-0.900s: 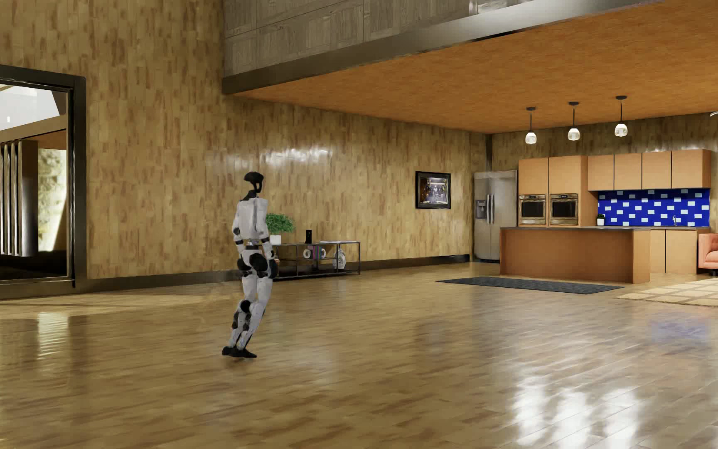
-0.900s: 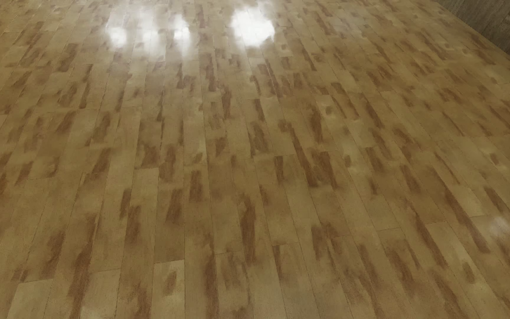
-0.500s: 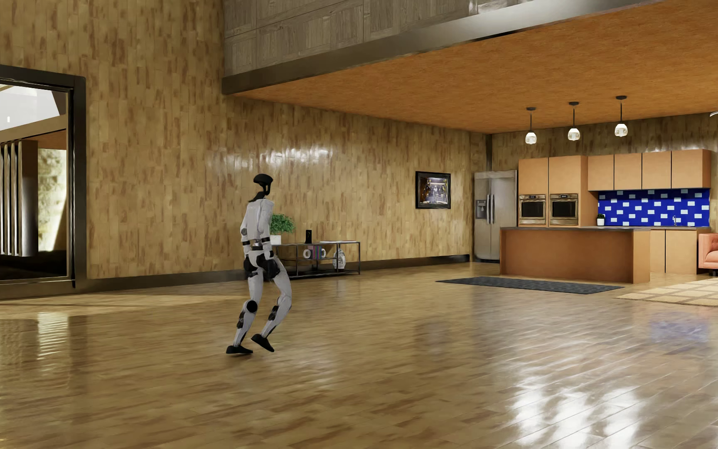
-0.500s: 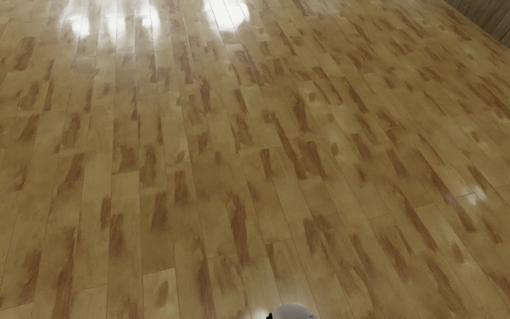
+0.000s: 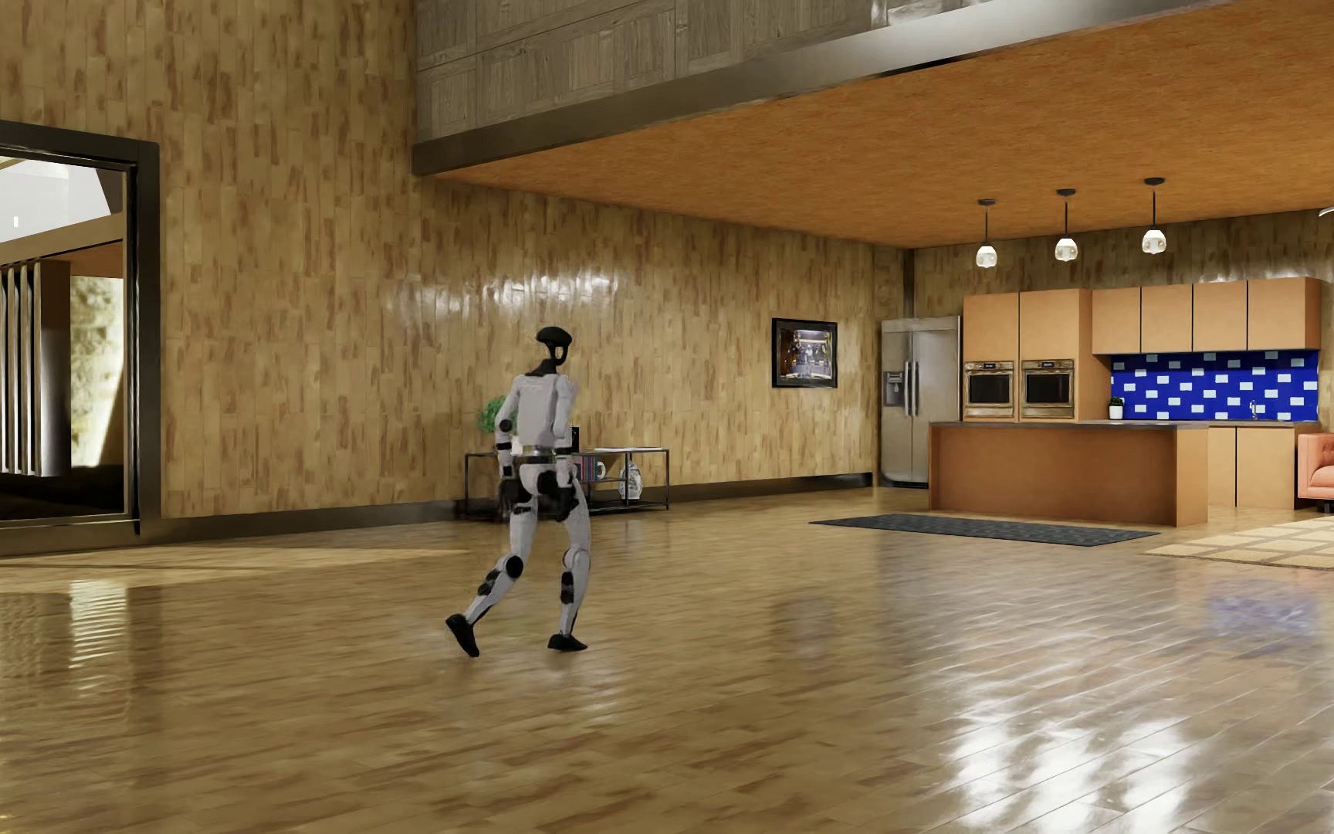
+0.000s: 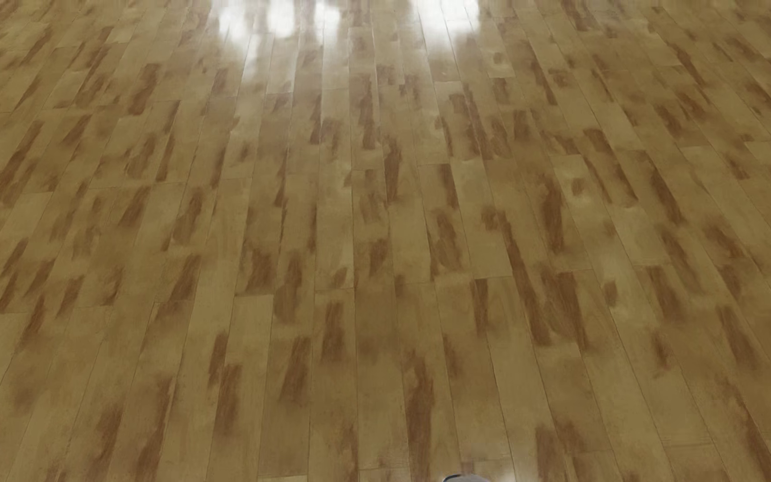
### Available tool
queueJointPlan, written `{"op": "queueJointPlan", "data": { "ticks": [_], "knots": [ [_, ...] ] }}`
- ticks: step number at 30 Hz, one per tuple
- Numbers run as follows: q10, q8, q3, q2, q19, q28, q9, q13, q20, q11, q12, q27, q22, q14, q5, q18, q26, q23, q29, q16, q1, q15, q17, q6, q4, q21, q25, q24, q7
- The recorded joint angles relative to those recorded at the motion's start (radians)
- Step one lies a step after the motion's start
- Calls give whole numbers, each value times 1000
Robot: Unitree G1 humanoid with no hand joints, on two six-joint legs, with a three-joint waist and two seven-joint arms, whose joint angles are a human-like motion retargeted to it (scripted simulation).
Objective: Go forward
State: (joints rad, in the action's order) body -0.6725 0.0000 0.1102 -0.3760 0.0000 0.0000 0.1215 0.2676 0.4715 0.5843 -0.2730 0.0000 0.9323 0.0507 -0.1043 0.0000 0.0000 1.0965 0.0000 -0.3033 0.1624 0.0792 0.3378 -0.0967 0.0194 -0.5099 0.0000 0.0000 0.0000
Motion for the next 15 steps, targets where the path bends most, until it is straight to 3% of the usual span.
{"op": "queueJointPlan", "data": {
  "ticks": [2, 4, 6, 8, 10, 13, 14, 15],
  "knots": [
    [-327, 0, -20, 102, 0, 0, 9, -72, 88, -23, -24, 0, 34, 81, -32, 0, 0, -73, 0, 0, -177, 72, 30, -19, -15, 65, 0, 0, 0],
    [-631, 0, -65, 197, 0, 0, 19, -138, 139, -50, -43, 0, 66, -57, -56, 0, 0, -163, 0, 5, -373, 122, 62, -20, -53, 149, 0, 0, 0],
    [-704, 0, -121, 295, 0, 0, 24, -190, 148, -82, -53, 0, 124, -122, -83, 0, 0, -242, 0, 20, -539, 167, 88, -16, -70, 262, 0, 0, 0],
    [-495, 0, -171, 396, 0, 0, 27, -236, 141, -111, -64, 0, 151, -56, -85, 0, 0, -302, 0, 21, -642, 216, 95, 9, -76, 311, 0, 0, 0],
    [-106, 0, -211, 503, 0, 0, 27, -271, 122, -148, -68, 0, 153, -16, -81, 0, 0, -344, 0, 18, -652, 266, 93, 33, -65, 330, 0, 0, 0],
    [311, 0, -273, 623, 0, 0, 17, -284, 99, -150, -50, 0, 143, -204, -71, 0, 0, -374, 0, 16, -562, 330, 79, 46, -22, 325, 0, 0, 0],
    [320, 0, -292, 643, 0, 0, 12, -277, 90, -133, -37, 0, 143, -237, -59, 0, 0, -372, 0, 16, -539, 320, 71, 53, -11, 312, 0, 0, 0],
    [310, 0, -294, 658, 0, 0, 7, -264, 83, -113, -21, 0, 147, -183, -40, 0, 0, -357, 0, 15, -533, 283, 59, 67, -19, 298, 0, 0, 0]
  ]
}}
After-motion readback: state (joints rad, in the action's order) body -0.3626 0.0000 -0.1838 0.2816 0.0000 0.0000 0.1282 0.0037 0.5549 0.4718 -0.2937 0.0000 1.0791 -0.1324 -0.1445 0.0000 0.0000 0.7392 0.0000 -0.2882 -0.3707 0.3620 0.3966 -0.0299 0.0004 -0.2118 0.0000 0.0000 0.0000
